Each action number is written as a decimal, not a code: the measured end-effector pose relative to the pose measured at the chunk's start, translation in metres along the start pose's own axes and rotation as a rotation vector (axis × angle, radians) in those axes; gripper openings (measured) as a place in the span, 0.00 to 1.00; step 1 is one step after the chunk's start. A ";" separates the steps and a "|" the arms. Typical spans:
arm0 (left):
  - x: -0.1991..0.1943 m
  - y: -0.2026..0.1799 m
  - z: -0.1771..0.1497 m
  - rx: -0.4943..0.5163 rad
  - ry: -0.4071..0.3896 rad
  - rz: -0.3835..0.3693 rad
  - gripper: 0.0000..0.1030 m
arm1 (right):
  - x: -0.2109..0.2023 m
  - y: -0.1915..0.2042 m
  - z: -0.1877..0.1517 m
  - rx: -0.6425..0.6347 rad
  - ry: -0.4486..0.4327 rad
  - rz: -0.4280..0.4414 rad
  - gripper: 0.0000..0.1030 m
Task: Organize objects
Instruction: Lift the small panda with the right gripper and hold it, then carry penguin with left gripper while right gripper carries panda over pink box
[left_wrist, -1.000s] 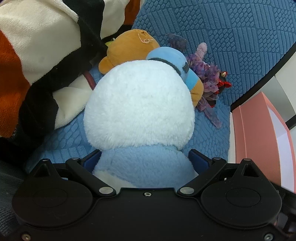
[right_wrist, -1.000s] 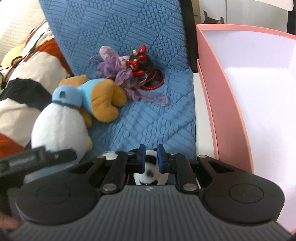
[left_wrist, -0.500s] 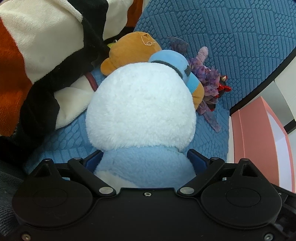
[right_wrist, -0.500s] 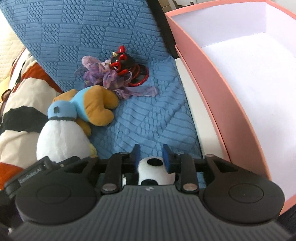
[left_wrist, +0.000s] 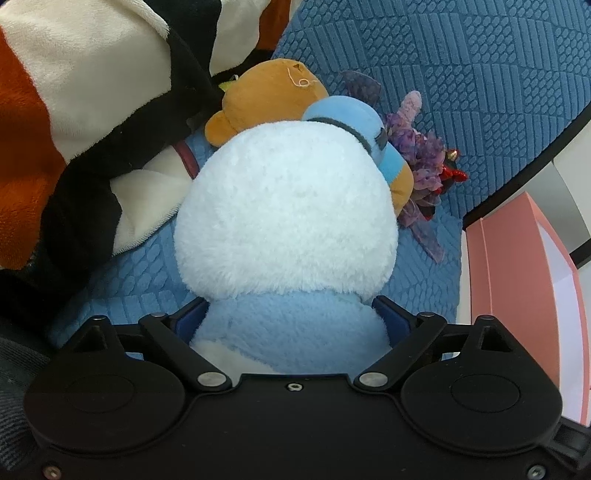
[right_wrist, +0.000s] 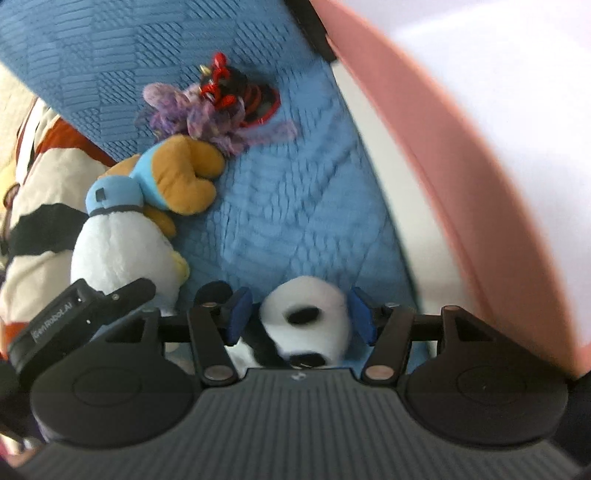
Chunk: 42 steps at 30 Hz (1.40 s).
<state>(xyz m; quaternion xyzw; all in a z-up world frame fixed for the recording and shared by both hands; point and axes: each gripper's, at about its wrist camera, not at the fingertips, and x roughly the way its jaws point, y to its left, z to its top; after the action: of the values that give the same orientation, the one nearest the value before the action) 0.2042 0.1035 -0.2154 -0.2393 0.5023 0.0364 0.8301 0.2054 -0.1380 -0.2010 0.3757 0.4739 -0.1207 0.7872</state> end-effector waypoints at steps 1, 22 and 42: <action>0.001 0.000 0.000 -0.002 0.004 -0.002 0.91 | 0.002 0.000 -0.003 0.018 0.011 -0.001 0.61; 0.003 -0.001 -0.003 0.009 0.004 0.003 0.92 | -0.032 0.045 -0.009 -0.645 -0.033 -0.081 0.60; -0.001 0.000 -0.002 0.024 -0.013 -0.014 0.82 | 0.030 0.090 -0.064 -1.673 0.255 -0.187 0.55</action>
<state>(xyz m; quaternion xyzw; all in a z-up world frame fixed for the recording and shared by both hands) 0.2019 0.1028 -0.2158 -0.2325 0.4956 0.0263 0.8364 0.2287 -0.0262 -0.2006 -0.3598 0.5211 0.2481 0.7331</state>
